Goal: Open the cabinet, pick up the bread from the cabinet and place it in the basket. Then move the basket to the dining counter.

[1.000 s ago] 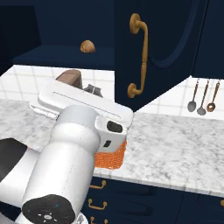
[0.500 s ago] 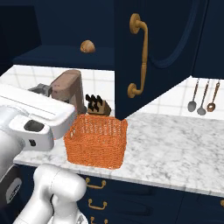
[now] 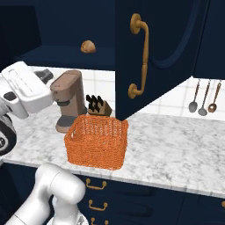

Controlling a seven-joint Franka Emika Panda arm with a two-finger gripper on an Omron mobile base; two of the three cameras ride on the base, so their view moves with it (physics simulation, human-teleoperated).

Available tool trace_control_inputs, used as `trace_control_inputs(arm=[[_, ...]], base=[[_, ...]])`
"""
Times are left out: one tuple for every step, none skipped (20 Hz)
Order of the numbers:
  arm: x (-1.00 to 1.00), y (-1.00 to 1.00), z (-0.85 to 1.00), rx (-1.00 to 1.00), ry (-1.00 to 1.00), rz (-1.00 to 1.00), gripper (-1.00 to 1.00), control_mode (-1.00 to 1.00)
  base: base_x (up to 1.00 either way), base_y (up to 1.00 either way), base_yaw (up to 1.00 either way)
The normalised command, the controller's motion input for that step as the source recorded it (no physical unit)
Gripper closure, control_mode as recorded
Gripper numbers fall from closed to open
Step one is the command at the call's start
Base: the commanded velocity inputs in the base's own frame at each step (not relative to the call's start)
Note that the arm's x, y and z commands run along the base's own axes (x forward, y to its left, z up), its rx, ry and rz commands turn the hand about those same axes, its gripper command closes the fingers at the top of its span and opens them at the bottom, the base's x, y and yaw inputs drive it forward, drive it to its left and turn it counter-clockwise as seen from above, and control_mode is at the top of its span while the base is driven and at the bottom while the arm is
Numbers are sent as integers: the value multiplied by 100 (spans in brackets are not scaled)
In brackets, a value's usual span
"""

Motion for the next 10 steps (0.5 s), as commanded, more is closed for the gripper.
trace_control_inputs(arm=[[100, -37, -24, 2, 0, -41, 100, -100], [100, -43, -15, 6, 0, -36, 100, -100], [100, -51, -1, 13, 0, -31, 100, -100], [100, -59, 0, 14, -1, -28, 100, -100], [83, -56, 0, 16, -6, -26, 100, -100], [71, -77, 0, 18, -10, -22, 100, -100], [72, -76, 0, 21, -7, -20, 100, -100], [74, -74, 0, 21, -4, -19, 100, -100], [79, -66, 0, 23, -2, -16, 100, -100], [83, -55, 0, 26, 0, -15, 100, -100]], base=[[0, 0, 0], [0, 0, 0], [0, 0, 0], [0, 0, 0], [0, 0, 0], [0, 0, 0], [0, 0, 0], [0, 0, 0], [0, 0, 0], [0, 0, 0]])
